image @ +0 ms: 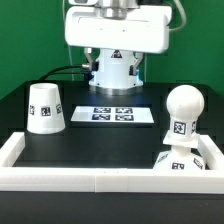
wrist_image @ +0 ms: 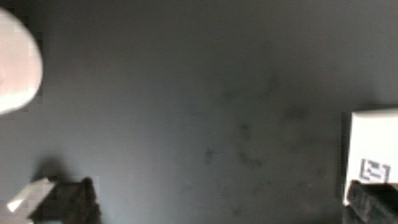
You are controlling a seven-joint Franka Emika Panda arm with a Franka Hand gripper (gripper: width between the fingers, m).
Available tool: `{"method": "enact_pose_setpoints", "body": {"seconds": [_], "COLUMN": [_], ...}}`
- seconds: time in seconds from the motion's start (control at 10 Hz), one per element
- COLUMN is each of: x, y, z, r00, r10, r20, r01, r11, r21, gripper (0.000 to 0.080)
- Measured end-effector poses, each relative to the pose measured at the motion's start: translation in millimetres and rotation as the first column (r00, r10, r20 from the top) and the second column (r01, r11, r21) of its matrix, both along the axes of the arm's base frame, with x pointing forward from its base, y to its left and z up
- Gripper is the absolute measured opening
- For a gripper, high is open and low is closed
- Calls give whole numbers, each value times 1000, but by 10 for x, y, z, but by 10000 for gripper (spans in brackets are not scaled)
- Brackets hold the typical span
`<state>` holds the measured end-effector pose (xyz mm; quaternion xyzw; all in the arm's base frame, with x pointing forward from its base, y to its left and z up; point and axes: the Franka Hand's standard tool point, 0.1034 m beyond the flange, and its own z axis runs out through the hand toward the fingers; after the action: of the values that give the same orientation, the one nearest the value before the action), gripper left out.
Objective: Assemble lamp
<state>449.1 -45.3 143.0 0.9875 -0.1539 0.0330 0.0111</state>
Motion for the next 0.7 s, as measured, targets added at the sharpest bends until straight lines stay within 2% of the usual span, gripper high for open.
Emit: {"method": "enact_pose_setpoints", "body": {"seconds": [0.1,0.3,0.4,0.5,0.7], "x": [-160,-252,-355,-406,-399], "y": [-158,-379,-565,-671,-696], "z": [-26,-33,-86,-177,-303], "r00": [1000,999,999,1000,1000], "r10": [8,32,43,29,23], "r20": [7,11,3,-2,-20], "r01": [-8,-32,-43,-29,-22], "r11": [1000,999,999,999,1000], "r21": [4,2,12,20,19], "gripper": [698,698,698,698,698]}}
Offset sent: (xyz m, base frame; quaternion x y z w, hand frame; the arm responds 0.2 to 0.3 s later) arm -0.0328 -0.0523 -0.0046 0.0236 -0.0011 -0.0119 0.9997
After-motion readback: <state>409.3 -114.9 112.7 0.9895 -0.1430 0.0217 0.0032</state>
